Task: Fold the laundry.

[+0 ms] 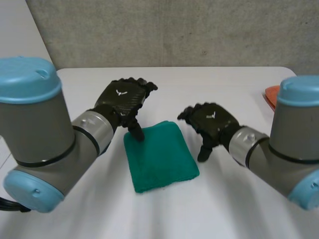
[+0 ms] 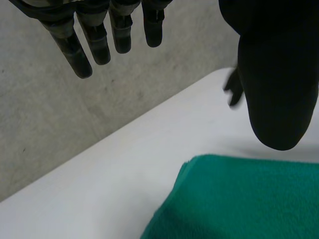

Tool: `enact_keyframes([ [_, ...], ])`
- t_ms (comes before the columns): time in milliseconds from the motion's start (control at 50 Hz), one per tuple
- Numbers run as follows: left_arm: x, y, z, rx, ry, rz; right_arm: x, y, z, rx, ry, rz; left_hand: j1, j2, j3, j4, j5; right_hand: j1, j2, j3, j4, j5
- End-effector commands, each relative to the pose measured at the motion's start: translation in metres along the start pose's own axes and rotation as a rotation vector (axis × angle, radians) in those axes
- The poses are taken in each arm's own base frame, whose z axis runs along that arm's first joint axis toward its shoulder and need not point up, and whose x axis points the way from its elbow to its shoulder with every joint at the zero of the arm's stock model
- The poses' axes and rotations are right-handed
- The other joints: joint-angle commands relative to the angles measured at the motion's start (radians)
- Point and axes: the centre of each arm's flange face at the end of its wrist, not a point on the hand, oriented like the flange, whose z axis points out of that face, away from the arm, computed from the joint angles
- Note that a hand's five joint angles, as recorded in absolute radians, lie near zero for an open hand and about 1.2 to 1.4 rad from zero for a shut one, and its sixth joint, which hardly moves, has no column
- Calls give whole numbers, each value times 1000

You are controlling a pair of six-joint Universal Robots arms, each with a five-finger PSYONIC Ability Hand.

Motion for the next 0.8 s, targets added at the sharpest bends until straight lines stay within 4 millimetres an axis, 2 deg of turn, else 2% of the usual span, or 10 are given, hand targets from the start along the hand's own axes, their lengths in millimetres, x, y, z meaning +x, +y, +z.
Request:
enact_keyframes([
  [20, -5, -7, -3, 19, 24, -3, -29, 39, -21, -82, -130, -85, -7, -29, -34, -27, -47, 133, 93, 89, 70, 67],
  [200, -5, -6, -3, 17, 22, -8, -39, 59, -17, -10, -123, -123, -4, -26, -32, -25, -44, 216, 175, 171, 152, 149],
  [320, -5, -2, -3, 4, 21, -10, -43, 79, -1, -2, -120, -128, -4, -26, -32, -25, -44, 304, 263, 259, 240, 238],
  [440, -5, 0, -3, -4, 19, -11, -44, 79, 6, 22, -114, -144, -4, -26, -32, -25, -44, 345, 305, 300, 281, 279],
  [620, -7, 1, -3, -7, 14, -14, -60, 72, 10, 52, -151, -152, -4, -26, -32, -25, -44, 339, 299, 295, 275, 273],
  [800, -6, 4, -3, -13, 16, -16, -67, 78, 20, 37, -154, -160, -4, -26, -32, -25, -44, 342, 302, 298, 278, 276],
])
